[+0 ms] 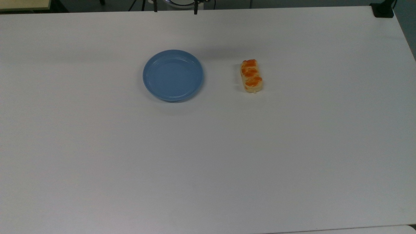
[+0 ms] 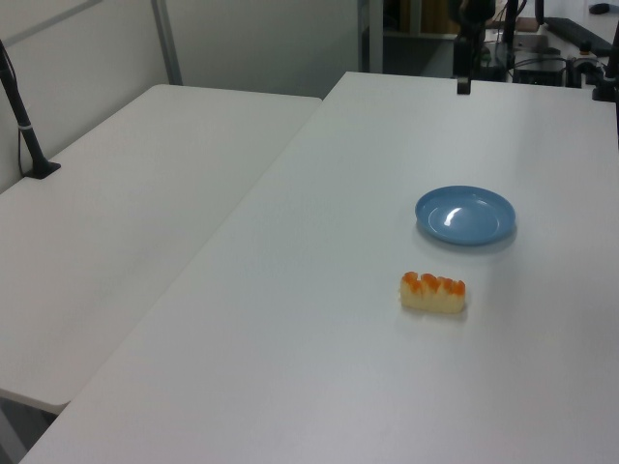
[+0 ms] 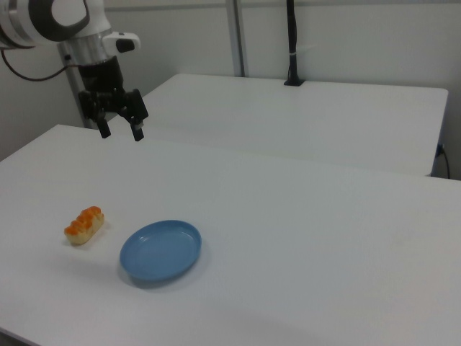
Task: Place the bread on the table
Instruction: 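Open the gripper, release the roll, and raise the gripper away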
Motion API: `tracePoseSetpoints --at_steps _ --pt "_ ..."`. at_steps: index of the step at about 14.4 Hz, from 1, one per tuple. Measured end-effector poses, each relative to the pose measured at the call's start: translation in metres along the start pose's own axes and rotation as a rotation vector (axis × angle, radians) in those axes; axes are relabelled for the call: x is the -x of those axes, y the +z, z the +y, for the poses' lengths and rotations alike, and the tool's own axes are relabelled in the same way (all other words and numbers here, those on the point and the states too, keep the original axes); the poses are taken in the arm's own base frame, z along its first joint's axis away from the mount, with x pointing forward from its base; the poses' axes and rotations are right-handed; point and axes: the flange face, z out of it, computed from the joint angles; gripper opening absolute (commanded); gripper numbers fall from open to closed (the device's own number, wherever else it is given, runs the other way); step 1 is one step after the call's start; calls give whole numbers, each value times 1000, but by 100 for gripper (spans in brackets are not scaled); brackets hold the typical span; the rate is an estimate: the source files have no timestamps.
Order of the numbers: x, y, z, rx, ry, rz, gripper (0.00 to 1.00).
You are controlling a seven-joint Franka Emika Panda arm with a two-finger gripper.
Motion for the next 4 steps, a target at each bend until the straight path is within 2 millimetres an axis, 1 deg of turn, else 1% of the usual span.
tracePoseSetpoints --at_steps 2,4 --pt "5 -7 15 -15 22 13 100" --pt "5 -7 15 -16 22 12 100"
